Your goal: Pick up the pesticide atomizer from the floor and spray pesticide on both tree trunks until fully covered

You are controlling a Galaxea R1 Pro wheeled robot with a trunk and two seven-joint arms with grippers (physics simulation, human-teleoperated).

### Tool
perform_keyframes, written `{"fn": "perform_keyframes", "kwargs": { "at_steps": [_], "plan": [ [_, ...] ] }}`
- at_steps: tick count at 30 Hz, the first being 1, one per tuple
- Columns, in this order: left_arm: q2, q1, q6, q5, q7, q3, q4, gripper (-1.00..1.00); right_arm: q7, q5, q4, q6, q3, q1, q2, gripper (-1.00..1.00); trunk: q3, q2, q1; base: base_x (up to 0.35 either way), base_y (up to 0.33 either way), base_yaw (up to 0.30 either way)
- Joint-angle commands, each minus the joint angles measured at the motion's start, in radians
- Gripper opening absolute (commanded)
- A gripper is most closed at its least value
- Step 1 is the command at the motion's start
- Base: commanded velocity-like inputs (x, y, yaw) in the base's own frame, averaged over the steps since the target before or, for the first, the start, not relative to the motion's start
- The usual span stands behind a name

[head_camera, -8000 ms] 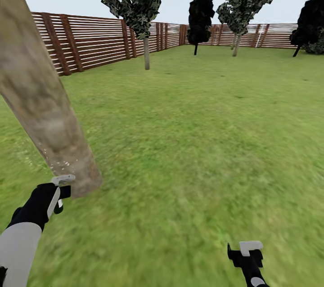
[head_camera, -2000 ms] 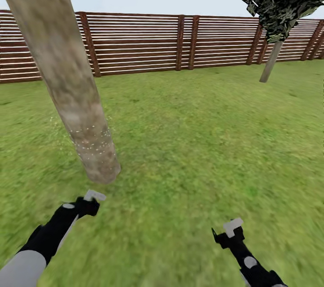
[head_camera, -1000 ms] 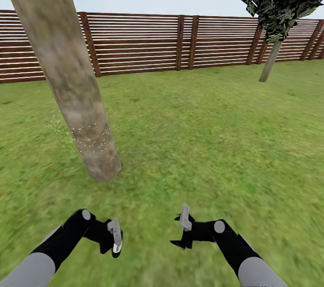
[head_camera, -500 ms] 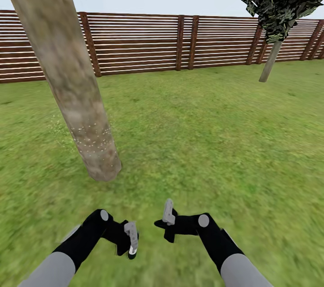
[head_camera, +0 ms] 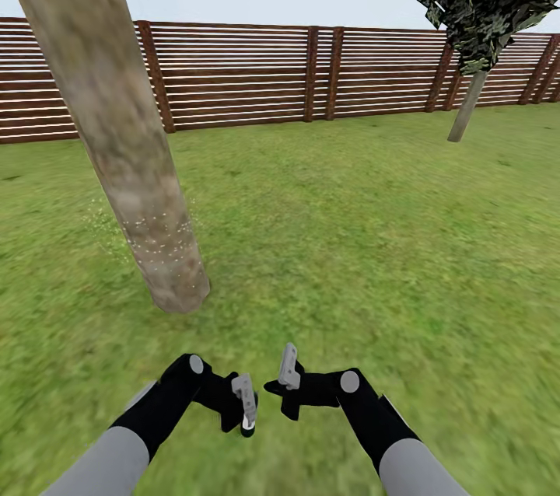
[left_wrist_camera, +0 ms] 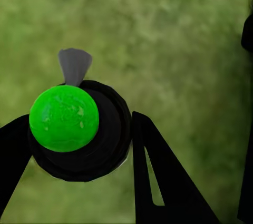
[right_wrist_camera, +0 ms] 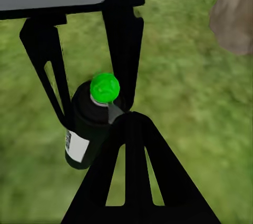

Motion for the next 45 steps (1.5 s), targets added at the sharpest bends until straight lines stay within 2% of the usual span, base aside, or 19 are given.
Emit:
{"fn": "perform_keyframes", "kwargs": {
  "at_steps": [1, 11, 27, 31, 32, 36, 40, 43, 44, 45],
  "plan": [
    [-0.004, 0.0, 0.01, -0.002, -0.005, 0.0, -0.002, -1.0, 0.001, 0.009, -0.001, -0.005, -0.001, 0.0, 0.0, -1.0, -0.001, 0.0, 0.0, 0.0, 0.0, 0.0],
    [-0.024, -0.001, 0.007, 0.0, -0.006, 0.0, -0.015, -1.0, 0.0, 0.009, 0.001, -0.006, -0.002, 0.0, 0.0, -1.0, -0.001, 0.0, 0.0, 0.0, 0.0, 0.0],
    [-0.031, -0.014, 0.006, 0.0, -0.008, 0.001, -0.006, -1.0, 0.0, 0.01, 0.002, -0.006, -0.002, 0.0, -0.001, -1.0, -0.001, 0.0, 0.0, 0.0, 0.0, 0.0],
    [-0.006, -0.013, 0.006, -0.004, -0.008, 0.002, 0.002, -1.0, 0.0, 0.01, 0.0, -0.006, -0.002, 0.0, -0.001, -1.0, -0.001, 0.0, 0.0, 0.0, 0.0, 0.0],
    [0.008, -0.013, 0.006, -0.006, -0.008, 0.002, 0.003, -1.0, 0.0, 0.01, -0.001, -0.006, -0.002, 0.0, -0.001, -1.0, -0.001, 0.0, 0.0, 0.0, 0.0, 0.0],
    [0.074, -0.008, 0.007, -0.011, -0.008, 0.002, 0.003, -1.0, 0.001, 0.01, 0.0, -0.006, -0.002, 0.0, -0.001, -1.0, -0.001, 0.0, 0.0, 0.0, 0.0, 0.0],
    [0.159, 0.001, 0.006, -0.01, -0.008, 0.003, 0.003, -1.0, 0.0, 0.011, 0.001, -0.006, -0.003, 0.0, -0.003, -1.0, -0.001, 0.0, 0.0, 0.0, 0.0, 0.0],
    [0.19, 0.001, 0.006, -0.009, -0.008, 0.008, 0.003, -1.0, 0.0, 0.012, 0.003, -0.006, -0.004, 0.0, -0.006, -1.0, -0.001, 0.0, 0.0, 0.0, 0.0, 0.0],
    [0.202, 0.002, 0.006, -0.009, -0.008, 0.01, 0.003, -1.0, 0.0, 0.013, 0.003, -0.006, -0.005, 0.0, -0.009, 1.0, -0.001, 0.0, 0.0, 0.0, 0.0, 0.0],
    [0.212, 0.002, 0.006, -0.009, -0.008, 0.012, 0.003, -1.0, 0.0, 0.014, 0.004, -0.006, -0.006, 0.0, -0.012, 1.0, -0.001, 0.0, 0.0, 0.0, 0.0, 0.0]
  ]
}}
